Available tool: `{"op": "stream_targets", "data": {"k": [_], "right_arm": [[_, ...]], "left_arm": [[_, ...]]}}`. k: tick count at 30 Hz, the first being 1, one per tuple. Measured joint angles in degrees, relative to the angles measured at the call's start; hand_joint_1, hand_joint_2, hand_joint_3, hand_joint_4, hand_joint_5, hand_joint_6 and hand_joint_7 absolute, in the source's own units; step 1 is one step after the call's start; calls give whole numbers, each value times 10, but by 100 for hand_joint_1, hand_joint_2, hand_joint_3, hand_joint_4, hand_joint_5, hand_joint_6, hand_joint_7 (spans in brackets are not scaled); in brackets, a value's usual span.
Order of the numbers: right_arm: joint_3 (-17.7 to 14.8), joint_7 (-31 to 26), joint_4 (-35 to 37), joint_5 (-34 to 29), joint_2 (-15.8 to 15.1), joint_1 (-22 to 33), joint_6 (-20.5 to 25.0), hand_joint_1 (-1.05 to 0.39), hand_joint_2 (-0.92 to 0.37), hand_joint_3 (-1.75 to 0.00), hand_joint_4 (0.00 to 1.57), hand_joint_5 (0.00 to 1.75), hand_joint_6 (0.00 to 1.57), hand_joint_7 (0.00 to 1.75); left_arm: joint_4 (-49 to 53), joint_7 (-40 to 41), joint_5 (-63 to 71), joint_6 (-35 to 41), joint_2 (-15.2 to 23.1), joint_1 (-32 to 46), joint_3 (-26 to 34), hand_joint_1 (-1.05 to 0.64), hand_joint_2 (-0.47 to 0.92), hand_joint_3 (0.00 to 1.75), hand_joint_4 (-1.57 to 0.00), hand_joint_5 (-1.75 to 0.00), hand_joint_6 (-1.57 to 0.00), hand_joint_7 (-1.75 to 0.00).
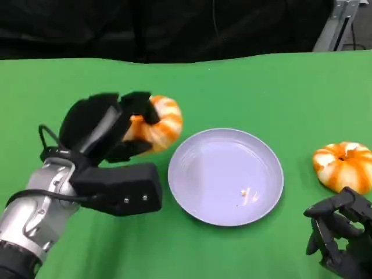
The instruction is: Grasp the bread from the table and place it into the plate.
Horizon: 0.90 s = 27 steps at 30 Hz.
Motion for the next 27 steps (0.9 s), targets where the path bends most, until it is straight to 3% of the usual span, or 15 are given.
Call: {"op": "stream_targets", "data": {"k": [5,10,16,18,23,27], "right_arm": [[0,0,-3,0,0,1,4,-15,-75,-83,84,166,80,138],[0,-2,-3,-3,0,1,4,-15,-75,-82,85,166,80,139],[0,-4,-3,-9,0,2,4,-16,-74,-81,84,167,79,140],[0,-6,-3,-11,0,2,4,-16,-75,-81,84,167,79,140],[0,-11,-3,-16,0,3,3,-17,-75,-81,82,167,78,141],[0,-16,-3,-25,0,3,1,-17,-74,-83,81,169,77,143]], "left_arm": [[-85,-10,3,4,-1,6,7,-10,73,78,-67,-175,-66,-168],[-145,-31,6,8,-13,8,6,-8,67,76,-67,-175,-64,-169],[-148,-42,34,-9,-34,5,-26,-7,63,72,-67,-175,-64,-167],[-134,-43,49,-19,-41,4,-44,-7,72,53,-68,-170,-67,-158],[-120,-46,64,-26,-53,3,-62,-5,76,38,-72,-161,-74,-145],[-98,-50,71,-29,-70,1,-84,-3,82,29,-67,-172,-67,-156]]}}
